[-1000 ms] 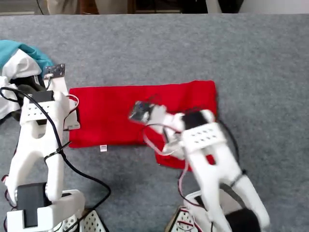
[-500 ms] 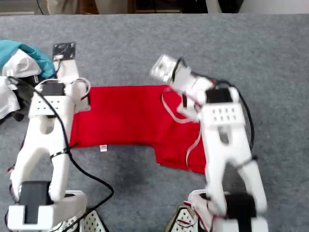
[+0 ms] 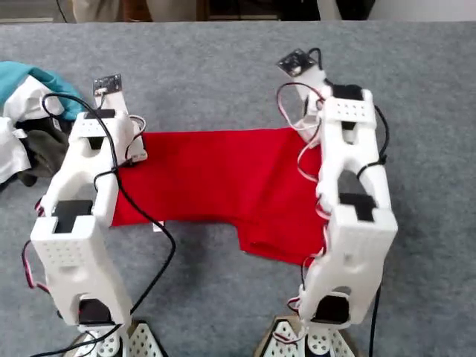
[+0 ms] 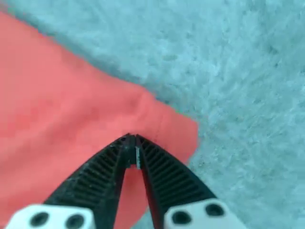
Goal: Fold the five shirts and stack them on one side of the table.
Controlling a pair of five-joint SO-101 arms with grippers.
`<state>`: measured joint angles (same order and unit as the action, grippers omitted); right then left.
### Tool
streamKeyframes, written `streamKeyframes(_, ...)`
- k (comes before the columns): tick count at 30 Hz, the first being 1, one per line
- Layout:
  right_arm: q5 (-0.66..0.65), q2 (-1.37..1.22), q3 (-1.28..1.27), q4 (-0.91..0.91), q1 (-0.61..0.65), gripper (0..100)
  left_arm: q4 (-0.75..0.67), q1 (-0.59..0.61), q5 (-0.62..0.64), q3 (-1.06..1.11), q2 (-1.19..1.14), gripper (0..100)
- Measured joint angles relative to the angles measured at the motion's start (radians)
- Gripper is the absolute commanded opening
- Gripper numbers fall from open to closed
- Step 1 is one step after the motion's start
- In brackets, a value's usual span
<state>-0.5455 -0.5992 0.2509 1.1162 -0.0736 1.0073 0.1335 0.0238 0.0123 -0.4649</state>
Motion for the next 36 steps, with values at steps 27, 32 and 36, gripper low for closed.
streamKeyframes(27, -0.103, 0.477, 0.106, 0.523, 0.054, 0.5, 0.288, 0.028, -0.133, 0.110, 0.571, 2)
streamKeyframes(32, -0.222, 0.744, -0.216, 0.528, 0.130, 0.9, 0.292, 0.029, -0.206, 0.373, 0.896, 2)
streamKeyframes(36, -0.331, 0.985, -0.572, 0.428, 0.181, 9.7, 0.292, 0.038, -0.221, 0.545, 1.096, 2)
